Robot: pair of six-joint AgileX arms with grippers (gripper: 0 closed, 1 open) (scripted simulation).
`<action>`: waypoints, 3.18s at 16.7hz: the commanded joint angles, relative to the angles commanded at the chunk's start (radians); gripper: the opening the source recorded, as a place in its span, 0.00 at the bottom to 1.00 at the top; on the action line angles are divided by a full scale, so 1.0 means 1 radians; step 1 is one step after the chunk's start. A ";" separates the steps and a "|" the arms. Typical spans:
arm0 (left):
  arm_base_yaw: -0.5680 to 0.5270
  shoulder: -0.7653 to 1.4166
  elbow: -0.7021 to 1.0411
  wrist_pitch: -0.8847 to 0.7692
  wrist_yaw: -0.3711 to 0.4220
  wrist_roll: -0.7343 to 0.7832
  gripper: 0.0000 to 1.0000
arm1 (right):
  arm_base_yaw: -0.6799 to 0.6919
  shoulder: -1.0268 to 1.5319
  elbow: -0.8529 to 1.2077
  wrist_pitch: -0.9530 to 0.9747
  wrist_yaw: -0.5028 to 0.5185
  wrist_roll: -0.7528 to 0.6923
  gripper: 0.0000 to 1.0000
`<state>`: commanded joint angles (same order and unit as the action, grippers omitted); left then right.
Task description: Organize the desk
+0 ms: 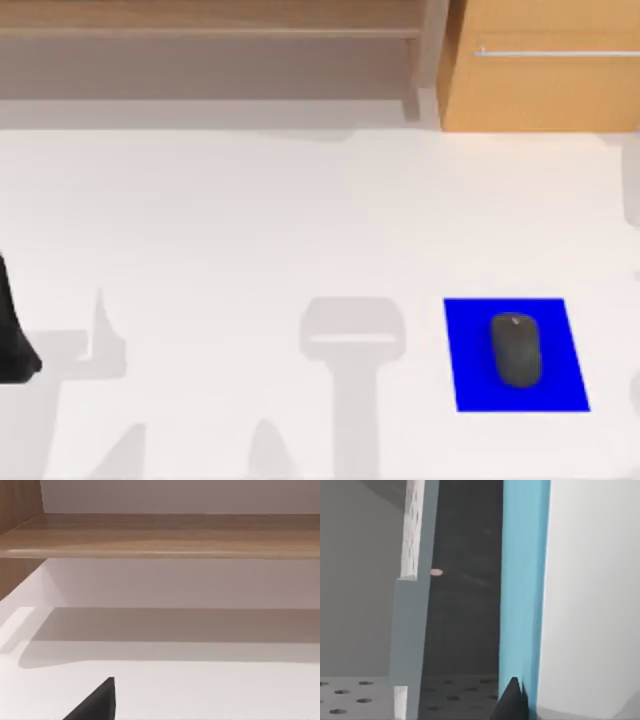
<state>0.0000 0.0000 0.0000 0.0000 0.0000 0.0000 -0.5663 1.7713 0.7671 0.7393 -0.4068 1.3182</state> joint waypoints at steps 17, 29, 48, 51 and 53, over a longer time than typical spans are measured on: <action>0.000 0.000 0.000 0.000 0.000 0.000 1.00 | 0.041 0.109 0.129 -0.039 -0.053 0.129 0.00; 0.000 0.000 0.000 0.000 0.000 0.000 1.00 | 0.081 0.203 0.240 -0.055 -0.019 0.139 0.15; 0.000 0.000 0.000 0.000 0.000 0.000 1.00 | 0.081 0.203 0.240 -0.055 -0.019 0.139 1.00; 0.000 0.000 0.000 0.000 0.000 0.000 1.00 | 0.077 0.191 0.228 -0.051 -0.023 0.137 1.00; 0.000 0.000 0.000 0.000 0.000 0.000 1.00 | 0.068 0.159 0.193 -0.040 -0.034 0.132 1.00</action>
<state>0.0000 0.0000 0.0000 0.0000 0.0000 0.0000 -0.4987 1.9305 0.9606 0.6989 -0.4411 1.4500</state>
